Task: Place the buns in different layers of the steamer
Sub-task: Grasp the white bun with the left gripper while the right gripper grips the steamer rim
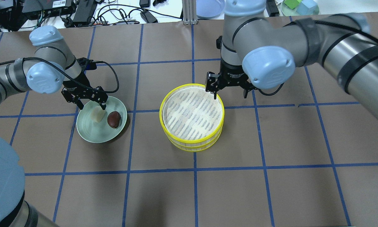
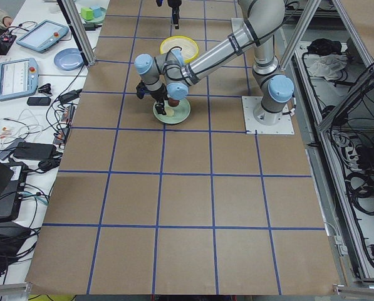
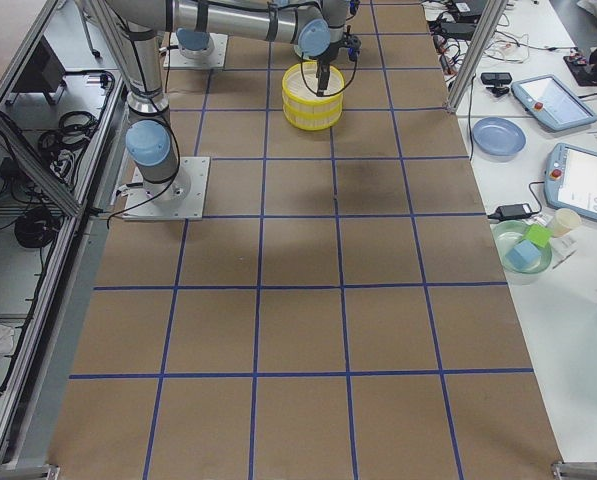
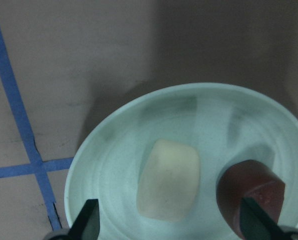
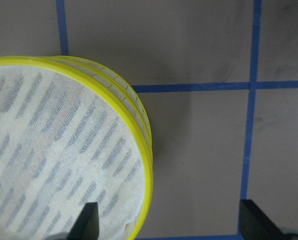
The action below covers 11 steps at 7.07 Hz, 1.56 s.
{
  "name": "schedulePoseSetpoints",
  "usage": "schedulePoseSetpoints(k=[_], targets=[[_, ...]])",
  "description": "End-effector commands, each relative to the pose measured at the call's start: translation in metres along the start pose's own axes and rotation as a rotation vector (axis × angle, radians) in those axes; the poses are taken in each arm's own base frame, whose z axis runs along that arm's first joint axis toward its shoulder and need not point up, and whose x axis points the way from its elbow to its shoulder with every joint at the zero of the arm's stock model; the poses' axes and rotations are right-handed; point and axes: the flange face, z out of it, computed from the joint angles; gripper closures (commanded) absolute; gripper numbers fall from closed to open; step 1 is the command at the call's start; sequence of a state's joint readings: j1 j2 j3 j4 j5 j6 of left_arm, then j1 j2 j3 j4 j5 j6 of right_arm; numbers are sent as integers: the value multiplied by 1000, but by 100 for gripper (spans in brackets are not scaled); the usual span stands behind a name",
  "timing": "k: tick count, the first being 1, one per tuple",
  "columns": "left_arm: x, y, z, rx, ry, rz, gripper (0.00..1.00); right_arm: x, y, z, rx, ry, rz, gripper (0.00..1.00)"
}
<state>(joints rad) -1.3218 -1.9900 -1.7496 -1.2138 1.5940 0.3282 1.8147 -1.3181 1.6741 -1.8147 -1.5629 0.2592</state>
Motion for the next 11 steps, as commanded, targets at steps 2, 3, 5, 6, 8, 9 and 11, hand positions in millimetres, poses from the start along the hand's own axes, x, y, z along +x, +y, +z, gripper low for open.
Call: schedulePoseSetpoints(k=[2,3,5,6,8,9,11], targets=[[-1,5,24,-24,11,-17,1,-10,-4,53,-65,20,-10,34],[-1,5,24,-21,10,-17,3,-8,-4,52,-65,24,-13,73],[-2,4,24,-19,2,0,66,-7,-4,47,-57,25,-15,93],[-3,3,22,-7,-4,42,100,-7,-5,42,-46,30,-18,95],[-5,-3,10,46,-24,71,100,0,0,15,-7,23,-14,94],[-3,-1,3,62,-23,77,100,8,7,-17,5,19,-5,94],[8,0,-50,151,-59,109,100,51,14,-81,-1,10,0,93]])
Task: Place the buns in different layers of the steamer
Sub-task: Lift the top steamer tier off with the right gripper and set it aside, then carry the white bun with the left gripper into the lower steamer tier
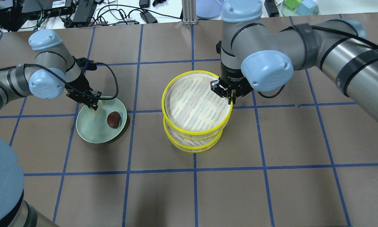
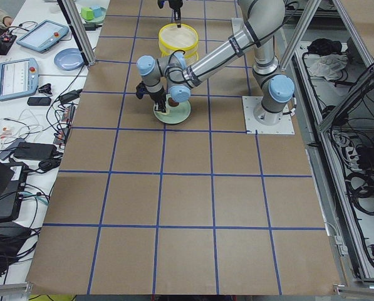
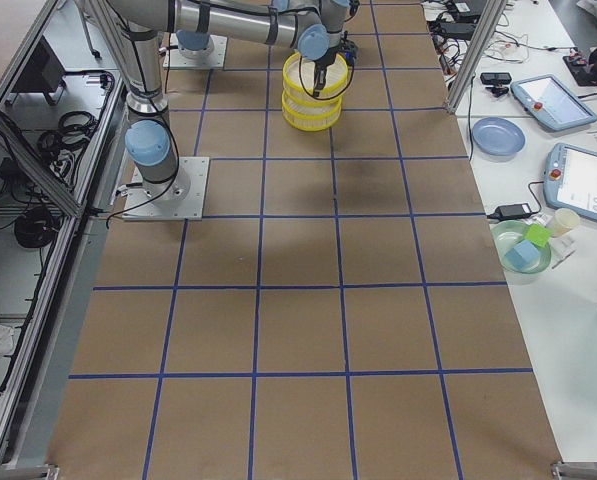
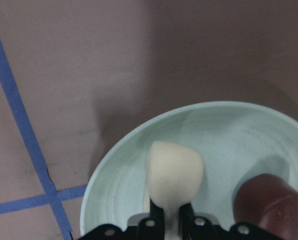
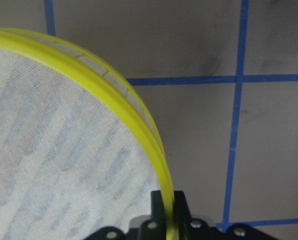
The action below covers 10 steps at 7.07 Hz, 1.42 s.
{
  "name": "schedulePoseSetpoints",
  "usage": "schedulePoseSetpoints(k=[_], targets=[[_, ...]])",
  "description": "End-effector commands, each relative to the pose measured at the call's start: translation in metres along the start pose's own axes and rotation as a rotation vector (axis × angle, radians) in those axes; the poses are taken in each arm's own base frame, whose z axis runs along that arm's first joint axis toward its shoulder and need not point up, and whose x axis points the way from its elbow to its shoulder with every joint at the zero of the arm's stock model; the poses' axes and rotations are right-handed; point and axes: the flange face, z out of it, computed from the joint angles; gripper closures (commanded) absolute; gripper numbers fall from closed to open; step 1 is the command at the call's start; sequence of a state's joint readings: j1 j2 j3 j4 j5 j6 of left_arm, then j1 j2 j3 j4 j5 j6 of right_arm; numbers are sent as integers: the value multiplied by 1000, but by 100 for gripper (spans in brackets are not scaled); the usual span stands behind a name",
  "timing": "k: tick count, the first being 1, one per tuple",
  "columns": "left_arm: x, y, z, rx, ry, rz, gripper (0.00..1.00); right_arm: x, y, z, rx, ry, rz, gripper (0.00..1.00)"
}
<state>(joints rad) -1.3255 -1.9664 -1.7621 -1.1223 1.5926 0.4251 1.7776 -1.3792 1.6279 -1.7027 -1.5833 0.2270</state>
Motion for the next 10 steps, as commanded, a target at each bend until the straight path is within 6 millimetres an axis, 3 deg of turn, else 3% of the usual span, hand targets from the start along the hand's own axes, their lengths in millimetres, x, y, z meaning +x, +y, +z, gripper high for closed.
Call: schedulePoseSetpoints(k=[1,2,3,4,5,6,7,9,10], targets=[[21,0,-78,128,-29,28,100,67,8,-55,5,-16,-8,93],[54,8,-101,148,-28,27,100,120,11,-71,-4,1,-59,92],[110,13,-118,177,-34,-3,100,178,19,-84,-22,24,-134,92],[175,19,-115,177,-18,-59,100,221,29,-96,-23,24,-157,92],[239,24,-108,180,-7,-142,100,249,40,-101,-47,38,-156,92],[288,32,-98,173,-11,-153,100,265,41,-102,-49,35,-208,92],[319,40,-86,150,-2,-226,100,268,42,-100,-54,29,-204,92],[371,52,-51,98,-25,-279,100,269,42,-99,-59,30,-209,92],[382,56,-36,69,-23,-264,100,269,43,-99,-60,32,-208,92]])
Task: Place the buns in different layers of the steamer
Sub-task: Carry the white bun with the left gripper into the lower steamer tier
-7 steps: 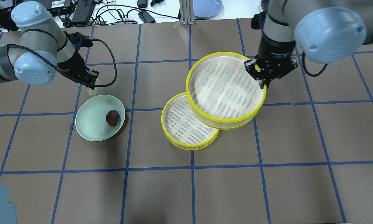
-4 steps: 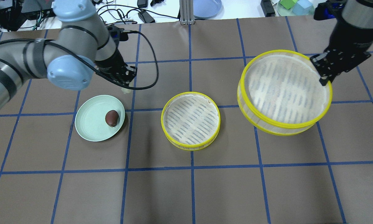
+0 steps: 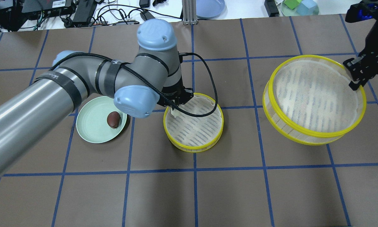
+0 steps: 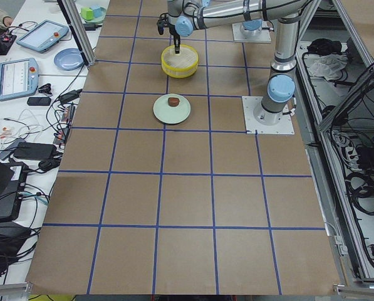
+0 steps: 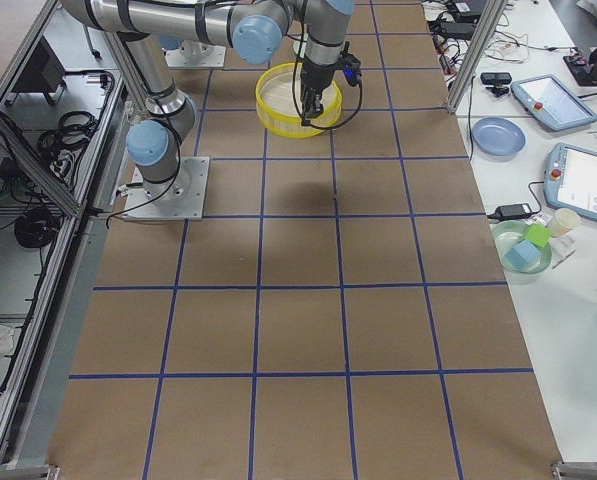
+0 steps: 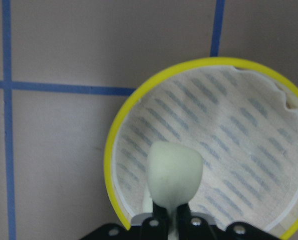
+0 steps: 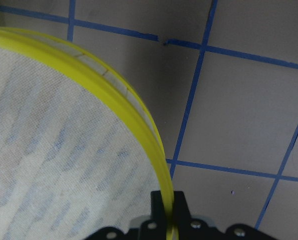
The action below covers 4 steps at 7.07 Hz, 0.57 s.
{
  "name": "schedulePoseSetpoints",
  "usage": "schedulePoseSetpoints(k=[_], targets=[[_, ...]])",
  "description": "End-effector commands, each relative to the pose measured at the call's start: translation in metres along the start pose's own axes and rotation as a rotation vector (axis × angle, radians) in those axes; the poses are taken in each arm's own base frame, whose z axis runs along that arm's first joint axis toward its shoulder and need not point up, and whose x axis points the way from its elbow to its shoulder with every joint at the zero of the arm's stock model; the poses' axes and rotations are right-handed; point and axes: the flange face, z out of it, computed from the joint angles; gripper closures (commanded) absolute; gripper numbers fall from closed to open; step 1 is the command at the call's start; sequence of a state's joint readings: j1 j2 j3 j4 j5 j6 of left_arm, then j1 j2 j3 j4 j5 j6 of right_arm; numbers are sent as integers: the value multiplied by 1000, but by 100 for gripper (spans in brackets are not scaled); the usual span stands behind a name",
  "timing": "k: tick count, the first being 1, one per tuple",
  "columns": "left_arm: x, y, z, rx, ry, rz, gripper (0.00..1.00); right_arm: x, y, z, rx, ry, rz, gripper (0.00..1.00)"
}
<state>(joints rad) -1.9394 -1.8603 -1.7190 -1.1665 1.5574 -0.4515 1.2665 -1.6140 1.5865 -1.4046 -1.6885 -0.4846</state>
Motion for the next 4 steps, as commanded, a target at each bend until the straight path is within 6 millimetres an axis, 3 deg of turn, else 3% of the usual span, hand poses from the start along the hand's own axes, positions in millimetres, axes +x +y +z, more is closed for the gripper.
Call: schedulePoseSetpoints(k=[1,2,3,4], targets=[[25,29,44,-89,-15,29,49,0,1,0,-3,0,-1,92],[26,27,46,-84,-9,30,19,0,1,1,-3,0,1,92],[27,27,48,-87,-7,24,0,-1,1,0,-2,3,-1,92],[26,27,48,-88,-7,25,0,-1,1,0,-2,3,-1,92]])
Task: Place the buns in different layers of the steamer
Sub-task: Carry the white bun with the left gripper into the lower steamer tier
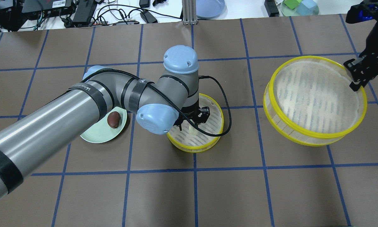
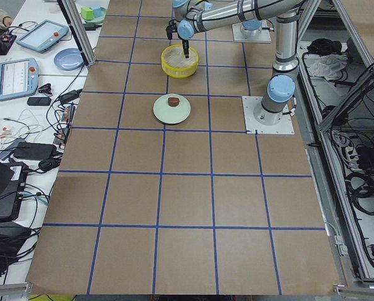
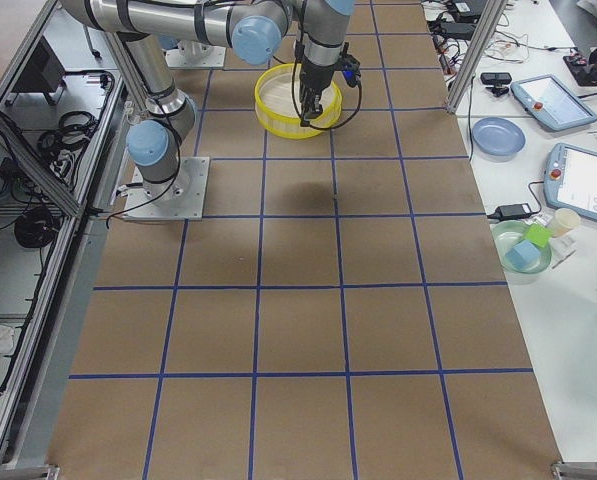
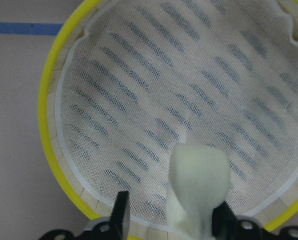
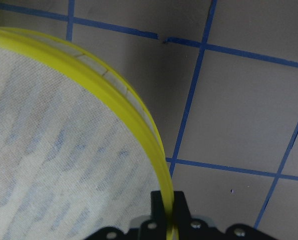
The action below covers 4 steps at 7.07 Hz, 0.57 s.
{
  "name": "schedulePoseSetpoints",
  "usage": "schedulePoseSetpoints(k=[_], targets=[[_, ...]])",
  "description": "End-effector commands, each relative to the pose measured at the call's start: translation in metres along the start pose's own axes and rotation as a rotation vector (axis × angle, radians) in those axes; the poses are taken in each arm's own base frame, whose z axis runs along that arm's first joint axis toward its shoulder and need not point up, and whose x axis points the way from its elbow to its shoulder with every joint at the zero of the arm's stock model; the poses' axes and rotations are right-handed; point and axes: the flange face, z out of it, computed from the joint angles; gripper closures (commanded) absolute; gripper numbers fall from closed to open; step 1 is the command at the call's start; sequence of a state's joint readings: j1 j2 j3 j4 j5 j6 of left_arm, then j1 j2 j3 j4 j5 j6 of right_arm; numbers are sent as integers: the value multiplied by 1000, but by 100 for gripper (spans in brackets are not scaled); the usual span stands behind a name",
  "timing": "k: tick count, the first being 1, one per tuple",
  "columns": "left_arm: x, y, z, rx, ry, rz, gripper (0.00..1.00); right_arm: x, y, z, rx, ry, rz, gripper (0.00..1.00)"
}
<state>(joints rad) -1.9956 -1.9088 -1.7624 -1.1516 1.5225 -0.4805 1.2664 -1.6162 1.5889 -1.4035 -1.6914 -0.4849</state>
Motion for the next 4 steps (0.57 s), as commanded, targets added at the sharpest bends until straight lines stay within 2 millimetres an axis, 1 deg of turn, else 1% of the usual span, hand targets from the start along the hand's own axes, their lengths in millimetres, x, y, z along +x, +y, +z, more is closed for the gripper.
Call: schedulePoseSetpoints(k=[1,3,4], targets=[[1,1,3,-6,-1,2,0,0,0,0,0,1,0,92],[0,0,2,-3,-1,-1,0,-2,0,0,1,0,-3,92],[-5,-4,-7,19,7,11,0,-2,1,0,4,-4,7,92]])
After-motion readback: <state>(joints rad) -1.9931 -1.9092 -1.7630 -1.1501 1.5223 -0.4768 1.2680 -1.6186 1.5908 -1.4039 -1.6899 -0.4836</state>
